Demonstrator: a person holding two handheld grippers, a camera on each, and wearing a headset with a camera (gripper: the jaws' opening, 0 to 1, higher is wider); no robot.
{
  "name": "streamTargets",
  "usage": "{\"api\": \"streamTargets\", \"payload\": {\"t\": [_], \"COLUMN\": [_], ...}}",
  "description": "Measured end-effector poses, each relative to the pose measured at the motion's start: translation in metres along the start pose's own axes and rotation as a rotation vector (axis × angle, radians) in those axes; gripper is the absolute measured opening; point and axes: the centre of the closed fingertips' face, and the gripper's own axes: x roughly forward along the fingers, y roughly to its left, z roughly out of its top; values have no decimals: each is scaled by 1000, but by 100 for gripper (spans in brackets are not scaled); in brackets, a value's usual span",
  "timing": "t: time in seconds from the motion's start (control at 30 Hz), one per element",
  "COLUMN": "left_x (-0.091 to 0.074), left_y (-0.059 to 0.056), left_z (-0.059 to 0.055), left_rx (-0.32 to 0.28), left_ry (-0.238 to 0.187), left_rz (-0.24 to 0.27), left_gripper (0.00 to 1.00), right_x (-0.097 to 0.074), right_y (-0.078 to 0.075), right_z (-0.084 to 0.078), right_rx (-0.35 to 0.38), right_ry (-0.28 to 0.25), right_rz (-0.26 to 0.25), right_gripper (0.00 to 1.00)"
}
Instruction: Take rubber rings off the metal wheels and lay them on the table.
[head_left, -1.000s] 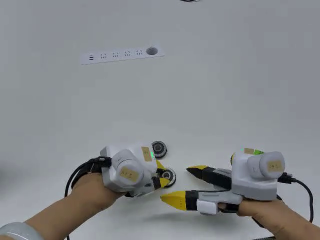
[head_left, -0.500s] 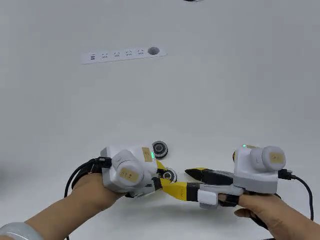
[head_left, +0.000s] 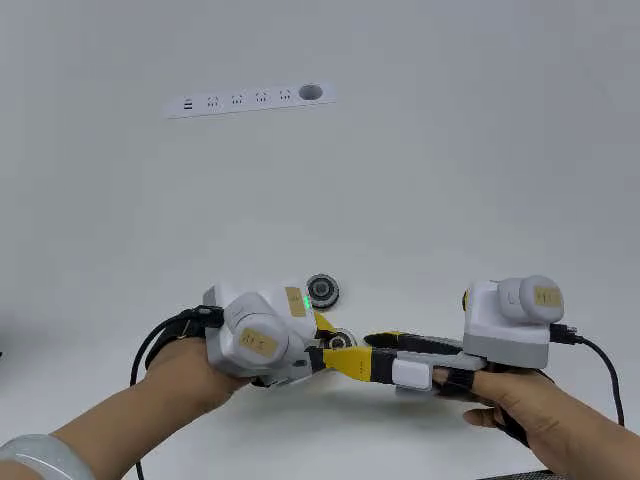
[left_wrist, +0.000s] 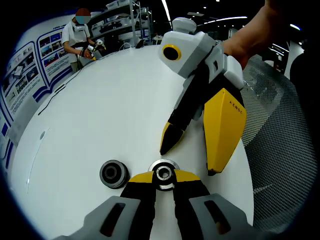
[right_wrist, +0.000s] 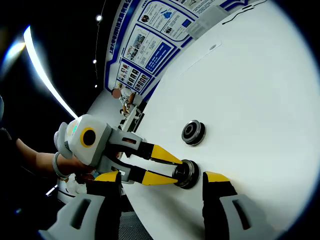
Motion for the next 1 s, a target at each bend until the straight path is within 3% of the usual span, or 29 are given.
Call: {"api": "streamTargets", "payload": {"t": [0.53, 1.0], "left_x": [0, 0], "left_y": [0, 1], "left_z": [0, 0], "left_rx": [-2, -11], "left_ry": [-8, -13], "left_rz": [-2, 0], "left_gripper": [13, 13], "right_x": [7, 4], "right_y": [1, 5], "right_z": [-3, 1], "right_rx": [42, 48], "right_ry": [29, 14], "right_rz": [23, 41], "right_gripper": [65, 63]}}
